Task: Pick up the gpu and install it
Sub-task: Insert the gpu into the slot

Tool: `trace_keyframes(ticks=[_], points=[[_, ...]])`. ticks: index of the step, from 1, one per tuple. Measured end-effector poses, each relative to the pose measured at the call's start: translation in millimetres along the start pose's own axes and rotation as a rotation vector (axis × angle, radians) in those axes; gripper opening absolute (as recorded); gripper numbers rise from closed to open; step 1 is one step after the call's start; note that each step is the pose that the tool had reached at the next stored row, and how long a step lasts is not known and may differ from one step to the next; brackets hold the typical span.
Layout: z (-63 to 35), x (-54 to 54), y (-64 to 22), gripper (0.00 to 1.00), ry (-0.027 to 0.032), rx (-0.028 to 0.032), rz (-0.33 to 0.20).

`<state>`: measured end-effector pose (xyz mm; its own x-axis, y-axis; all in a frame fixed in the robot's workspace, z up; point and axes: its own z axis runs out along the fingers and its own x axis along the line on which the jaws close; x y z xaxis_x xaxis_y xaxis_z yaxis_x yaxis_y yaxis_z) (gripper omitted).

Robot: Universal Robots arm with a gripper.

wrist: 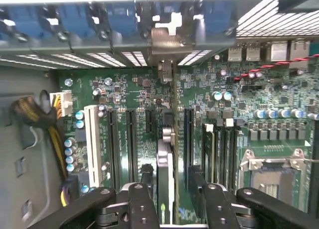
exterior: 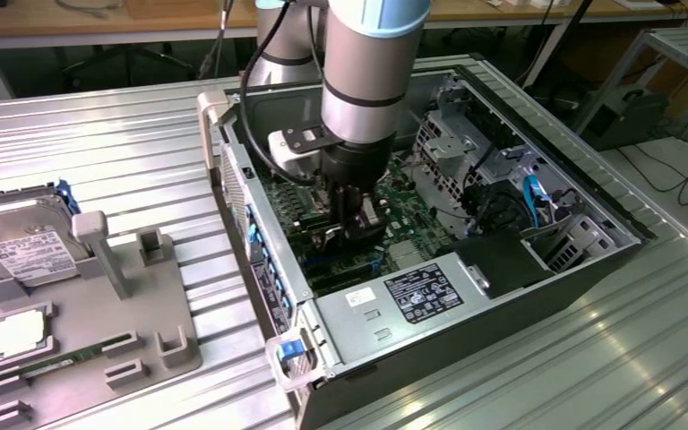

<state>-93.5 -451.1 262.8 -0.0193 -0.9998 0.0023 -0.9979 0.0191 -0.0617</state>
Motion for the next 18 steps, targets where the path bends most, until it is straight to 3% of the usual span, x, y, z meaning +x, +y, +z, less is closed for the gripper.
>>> trace_keyframes(ticks=[6, 12, 13, 16, 18], points=[[-15.8, -1.3, -1.0, 0.42, 0.0073, 0.0060, 0.000], [-21.9, -1.8, -1.3, 0.42, 0.0129, 0.0083, -0.001], [-21.9, -1.8, -1.4, 0.40, 0.0127, 0.0085, -0.001], [-22.1, -1.8, -1.3, 0.21, 0.0131, 0.0083, -0.001], [-22.1, -1.8, -1.3, 0.15, 0.0131, 0.0083, -0.001]])
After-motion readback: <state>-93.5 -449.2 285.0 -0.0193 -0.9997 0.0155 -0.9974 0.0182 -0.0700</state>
